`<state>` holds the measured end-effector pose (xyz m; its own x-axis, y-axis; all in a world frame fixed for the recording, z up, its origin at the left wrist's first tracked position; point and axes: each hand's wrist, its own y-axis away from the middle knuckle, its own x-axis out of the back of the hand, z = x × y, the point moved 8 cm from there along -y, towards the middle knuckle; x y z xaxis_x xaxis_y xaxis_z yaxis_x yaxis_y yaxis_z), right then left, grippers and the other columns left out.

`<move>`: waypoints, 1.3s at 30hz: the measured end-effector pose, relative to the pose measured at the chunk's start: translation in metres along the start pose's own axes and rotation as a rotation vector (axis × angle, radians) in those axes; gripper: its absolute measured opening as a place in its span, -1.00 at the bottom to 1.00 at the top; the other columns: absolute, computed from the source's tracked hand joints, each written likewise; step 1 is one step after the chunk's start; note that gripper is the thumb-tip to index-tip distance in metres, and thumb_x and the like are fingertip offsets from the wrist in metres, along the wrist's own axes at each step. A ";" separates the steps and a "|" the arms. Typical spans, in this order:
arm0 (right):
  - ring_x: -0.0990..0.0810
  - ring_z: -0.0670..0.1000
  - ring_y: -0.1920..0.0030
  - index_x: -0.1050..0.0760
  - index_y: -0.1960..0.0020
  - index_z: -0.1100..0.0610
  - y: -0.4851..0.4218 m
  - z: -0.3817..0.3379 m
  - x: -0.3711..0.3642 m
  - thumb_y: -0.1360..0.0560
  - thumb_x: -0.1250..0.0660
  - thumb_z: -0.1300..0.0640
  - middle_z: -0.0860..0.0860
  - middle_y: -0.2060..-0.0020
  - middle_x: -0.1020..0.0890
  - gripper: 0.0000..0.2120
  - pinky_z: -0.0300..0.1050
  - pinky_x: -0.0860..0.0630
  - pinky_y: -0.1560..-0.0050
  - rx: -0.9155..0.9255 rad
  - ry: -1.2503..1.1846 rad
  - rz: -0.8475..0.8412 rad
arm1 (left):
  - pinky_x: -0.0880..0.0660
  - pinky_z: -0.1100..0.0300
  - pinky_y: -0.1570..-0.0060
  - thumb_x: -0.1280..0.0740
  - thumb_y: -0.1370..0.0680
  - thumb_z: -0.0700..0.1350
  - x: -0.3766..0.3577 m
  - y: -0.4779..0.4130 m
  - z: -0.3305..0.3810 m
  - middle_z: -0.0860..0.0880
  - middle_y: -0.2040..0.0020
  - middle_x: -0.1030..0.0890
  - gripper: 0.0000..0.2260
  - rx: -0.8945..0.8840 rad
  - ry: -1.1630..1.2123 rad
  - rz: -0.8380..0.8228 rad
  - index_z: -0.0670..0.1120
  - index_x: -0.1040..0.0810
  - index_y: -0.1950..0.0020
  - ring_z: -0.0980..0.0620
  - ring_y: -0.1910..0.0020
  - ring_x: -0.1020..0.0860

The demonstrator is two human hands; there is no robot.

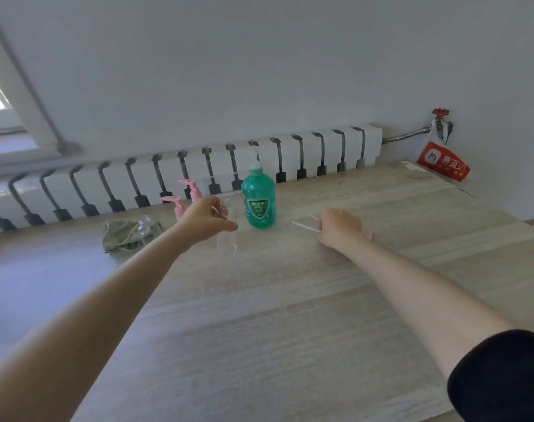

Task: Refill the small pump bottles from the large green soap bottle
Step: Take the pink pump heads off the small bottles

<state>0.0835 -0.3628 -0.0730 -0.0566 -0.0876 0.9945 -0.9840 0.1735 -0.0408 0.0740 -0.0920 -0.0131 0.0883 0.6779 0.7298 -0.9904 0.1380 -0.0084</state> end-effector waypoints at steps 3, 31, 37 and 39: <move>-0.53 -0.02 0.22 -0.54 0.04 0.11 0.005 -0.025 0.020 -0.52 -0.29 0.16 -0.01 0.19 -0.57 -0.93 -0.20 -0.41 0.29 0.084 -0.056 0.113 | -0.54 -0.02 -0.11 -0.49 -0.40 -0.15 0.015 0.007 0.001 -0.10 0.04 -0.56 -0.68 -0.010 0.048 0.059 -0.19 -0.48 -0.07 -0.11 -0.02 -0.57; -0.58 0.01 0.12 -0.48 -0.17 0.14 -0.018 -0.252 0.068 -0.57 -0.20 0.12 0.03 0.02 -0.60 -0.79 -0.05 -0.58 0.09 0.398 -0.489 0.178 | -0.54 -0.08 -0.06 -0.37 -0.35 -0.29 0.100 0.040 -0.158 -0.15 0.01 -0.59 -0.72 0.324 0.201 0.399 -0.16 -0.50 -0.03 -0.14 -0.03 -0.57; -0.57 0.03 0.13 -0.51 -0.04 0.16 -0.013 -0.244 0.072 -0.55 -0.27 0.12 0.03 0.10 -0.60 -0.86 -0.05 -0.57 0.13 0.344 -0.513 0.251 | -0.54 -0.13 -0.07 -0.38 -0.26 -0.23 0.096 0.041 -0.157 -0.13 0.02 -0.59 -0.59 0.323 0.204 0.357 -0.14 -0.46 -0.10 -0.12 -0.02 -0.56; -0.55 0.02 0.15 -0.49 -0.04 0.18 -0.012 -0.239 0.074 -0.56 -0.24 0.17 0.04 0.09 -0.60 -0.88 -0.11 -0.50 0.21 0.337 -0.507 0.262 | -0.55 -0.11 -0.05 -0.39 -0.27 -0.26 0.097 0.042 -0.157 -0.15 -0.02 -0.57 -0.53 0.326 0.205 0.364 -0.12 -0.43 -0.17 -0.13 -0.03 -0.56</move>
<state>0.1311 -0.1369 0.0245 -0.2928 -0.5492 0.7827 -0.9213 -0.0570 -0.3846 0.0580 0.0933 -0.0498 -0.2809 0.7718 0.5704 -0.9395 -0.3425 0.0007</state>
